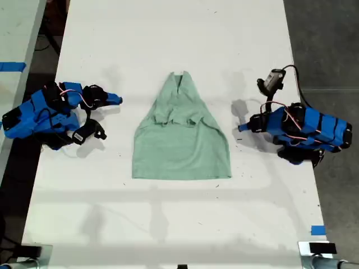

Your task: Fold t shirt

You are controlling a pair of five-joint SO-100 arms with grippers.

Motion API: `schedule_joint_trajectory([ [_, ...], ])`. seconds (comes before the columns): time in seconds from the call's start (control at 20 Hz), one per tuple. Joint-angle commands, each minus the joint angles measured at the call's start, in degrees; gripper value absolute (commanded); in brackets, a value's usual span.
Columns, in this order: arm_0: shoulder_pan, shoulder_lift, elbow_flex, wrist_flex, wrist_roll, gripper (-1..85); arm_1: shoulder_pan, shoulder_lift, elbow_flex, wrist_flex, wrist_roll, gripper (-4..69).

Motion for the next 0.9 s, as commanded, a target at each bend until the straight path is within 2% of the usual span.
schedule_joint_trajectory([
  [0.0, -0.4, 0.4, 0.8, 0.3, -0.7, 0.5, 0.3, 0.4, 3.5, -0.4, 0.0, 1.6],
  [0.85, -0.3, 0.4, 0.8, 0.3, -0.7, 0.2, -0.5, 0.4, 3.5, -0.4, 1.1, 1.6],
])
